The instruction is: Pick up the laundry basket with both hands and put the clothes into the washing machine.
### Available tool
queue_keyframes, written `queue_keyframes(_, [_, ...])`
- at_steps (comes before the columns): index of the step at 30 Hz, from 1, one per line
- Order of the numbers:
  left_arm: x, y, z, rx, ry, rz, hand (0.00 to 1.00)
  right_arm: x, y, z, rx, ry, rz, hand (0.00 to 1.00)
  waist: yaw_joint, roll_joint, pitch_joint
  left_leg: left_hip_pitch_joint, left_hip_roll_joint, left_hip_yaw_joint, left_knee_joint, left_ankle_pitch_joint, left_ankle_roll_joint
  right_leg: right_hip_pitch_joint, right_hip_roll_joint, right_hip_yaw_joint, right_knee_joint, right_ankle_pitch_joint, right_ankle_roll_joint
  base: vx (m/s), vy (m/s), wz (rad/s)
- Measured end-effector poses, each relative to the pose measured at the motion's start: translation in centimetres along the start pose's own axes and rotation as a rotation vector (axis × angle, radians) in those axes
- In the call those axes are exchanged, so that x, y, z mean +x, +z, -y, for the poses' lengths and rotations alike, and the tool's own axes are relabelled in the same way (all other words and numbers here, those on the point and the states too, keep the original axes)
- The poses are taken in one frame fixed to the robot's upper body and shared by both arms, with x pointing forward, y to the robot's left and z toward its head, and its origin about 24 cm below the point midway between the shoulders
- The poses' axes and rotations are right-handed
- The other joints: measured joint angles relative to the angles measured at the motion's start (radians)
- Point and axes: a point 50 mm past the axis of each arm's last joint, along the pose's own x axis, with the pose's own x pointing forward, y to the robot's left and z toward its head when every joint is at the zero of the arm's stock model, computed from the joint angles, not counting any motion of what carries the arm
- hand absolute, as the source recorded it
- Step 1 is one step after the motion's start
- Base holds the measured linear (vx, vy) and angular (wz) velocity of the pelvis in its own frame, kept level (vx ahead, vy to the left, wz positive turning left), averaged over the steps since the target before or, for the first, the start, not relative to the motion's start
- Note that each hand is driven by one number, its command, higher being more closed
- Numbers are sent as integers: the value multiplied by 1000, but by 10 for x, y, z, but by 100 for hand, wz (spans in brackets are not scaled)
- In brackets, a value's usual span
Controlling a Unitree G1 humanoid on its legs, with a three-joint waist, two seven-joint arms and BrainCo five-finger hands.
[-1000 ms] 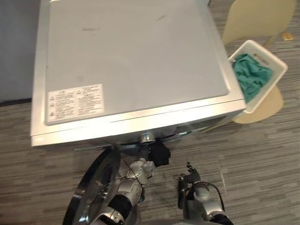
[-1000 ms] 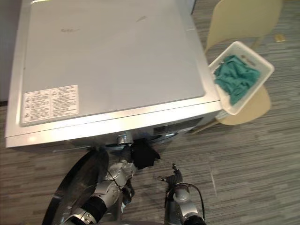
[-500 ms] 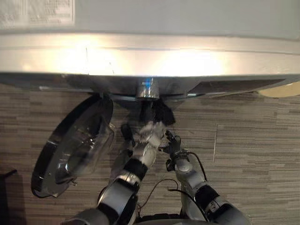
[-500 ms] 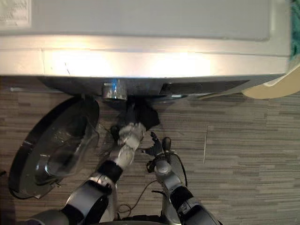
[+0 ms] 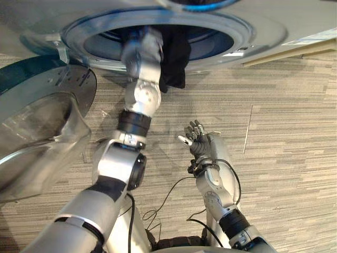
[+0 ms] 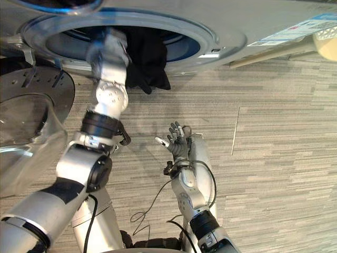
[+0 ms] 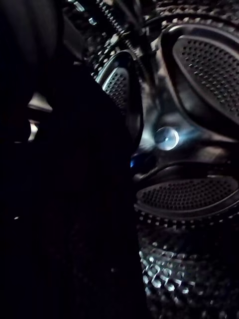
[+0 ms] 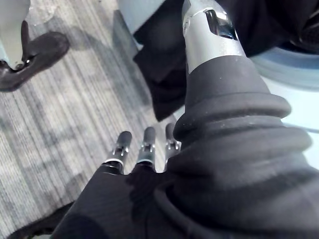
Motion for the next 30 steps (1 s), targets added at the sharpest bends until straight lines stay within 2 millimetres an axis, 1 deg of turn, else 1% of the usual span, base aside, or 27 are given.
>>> queue_keyframes(1, [10, 18, 14, 4, -39, 50, 100, 0, 4, -1, 21, 8, 19, 0, -9, -3, 2, -11, 8, 10, -4, 0, 0, -14, 6, 4, -13, 10, 3, 7, 4, -18])
queue_keyframes(2, [14, 26, 21, 7, -59, 75, 100, 0, 7, -2, 33, 12, 33, 0, -11, -8, 4, -14, 14, 18, -5, -1, 2, -22, 7, 9, -18, 20, -1, 11, 15, -25])
queue_keyframes(3, [21, 41, 34, 12, -91, 115, 100, 0, 11, -1, 49, 10, 62, 0, -14, -8, 4, -25, 16, 28, -9, -2, 5, -39, 10, 18, -29, 29, 5, 13, 14, -18])
queue_keyframes(4, [24, 47, 40, 20, -103, 131, 100, 0, 13, 1, 62, 3, 72, 0, -16, -8, 4, -28, 17, 34, -11, -2, 7, -46, 12, 22, -33, 32, 7, 19, 9, -18])
queue_keyframes(6, [33, 65, 56, 39, -135, 175, 100, 0, 18, 1, 87, 5, 95, 0, -18, -9, 5, -37, 36, 46, -5, -5, 28, -54, 26, 28, -50, 46, 10, 26, 4, -23])
queue_keyframes(7, [34, 68, 59, 46, -144, 180, 100, 0, 19, 2, 89, 5, 101, 0, -19, -9, 5, -36, 36, 46, -4, -7, 30, -53, 26, 28, -52, 46, 10, 30, 18, -17])
queue_keyframes(9, [34, 79, 84, 57, -221, 204, 100, 0, 27, 4, 95, -2, 134, 0, -24, -9, 5, -36, 38, 57, -14, -11, 25, -54, 24, 27, -65, 51, 12, 0, 0, 0])
queue_keyframes(10, [33, 81, 91, 58, -242, 209, 100, 0, 28, 5, 97, -7, 141, 0, -25, -9, 5, -35, 38, 62, -20, -11, 25, -55, 24, 28, -71, 53, 13, 0, 0, 0])
queue_keyframes(12, [29, 87, 113, 32, -312, 223, 100, 0, 32, 7, 96, -10, 155, 0, -35, -9, 5, -20, 50, 99, -44, -11, 25, -54, 20, 32, -95, 60, 21, -10, 6, 6])
queue_keyframes(15, [26, 82, 117, 13, -331, 209, 100, 1, 38, 11, 103, -27, 179, 0, -40, -8, 6, -6, 50, 131, -57, -11, 26, -54, 15, 49, -116, 71, 34, 5, 19, -1])
queue_keyframes(17, [25, 84, 120, 23, -330, 223, 100, 1, 42, 13, 106, -37, 197, 0, -48, -8, 6, -5, 51, 144, -69, -13, 28, -56, 17, 55, -142, 85, 31, -5, 48, -14])
queue_keyframes(19, [26, 90, 122, 47, -320, 245, 100, 1, 45, 18, 98, -48, 207, 0, -54, -8, 5, 16, 70, 198, -115, -12, 27, -51, 22, 63, -209, 111, 36, -12, 53, -18])
queue_keyframes(20, [26, 93, 123, 56, -316, 254, 100, 1, 46, 20, 93, -52, 209, 0, -59, -8, 5, 24, 71, 219, -133, -11, 25, -50, 22, 66, -230, 120, 33, -5, 43, -7])
queue_keyframes(22, [27, 102, 124, 103, -300, 298, 100, -1, 50, 27, 67, -60, 218, 0, -72, -4, 4, 48, 89, 290, -194, 0, 7, -47, 23, 70, -313, 132, 26, -2, 42, -13])
queue_keyframes(24, [28, 107, 124, 124, -287, 323, 100, -4, 53, 35, 54, -81, 227, 0, -73, -3, 4, 66, 88, 330, -246, 4, 1, -34, 23, 70, -370, 142, 15, -3, 59, -22])
queue_keyframes(25, [27, 106, 125, 147, -291, 332, 100, -6, 54, 42, 52, -104, 231, 0, -78, 2, 4, 73, 86, 350, -230, 6, 2, -28, 12, 73, -412, 147, 12, 12, 93, -17])
queue_keyframes(26, [26, 104, 126, 168, -297, 335, 100, -9, 54, 43, 53, -109, 232, 0, -80, 2, 5, 63, 94, 317, -149, 0, 15, -23, 2, 61, -407, 161, 5, 68, 130, -35])
queue_keyframes(27, [26, 106, 125, 214, -308, 359, 100, -14, 58, 50, 41, -126, 247, 0, -68, 11, 5, 71, 89, 263, -114, -96, 72, -27, 6, 42, -383, 170, 17, 66, 103, -38])
queue_keyframes(28, [26, 107, 126, 266, -321, 374, 0, -14, 60, 54, 37, -140, 254, 0, -68, 10, 4, 73, 87, 264, -113, -96, 73, -28, 4, 47, -382, 179, 23, 49, 88, -21])
queue_keyframes(29, [24, 99, 131, 418, -377, 391, 0, -14, 62, 58, 33, -147, 257, 0, -70, 23, 4, 77, 74, 271, -135, -91, 64, -19, 0, 47, -409, 200, 20, -9, 26, 13])
queue_keyframes(30, [24, 95, 132, 488, -401, 389, 0, -14, 61, 58, 34, -143, 253, 0, -72, 23, 4, 79, 71, 271, -143, -86, 57, -15, -2, 46, -415, 204, 28, -18, 21, 33])
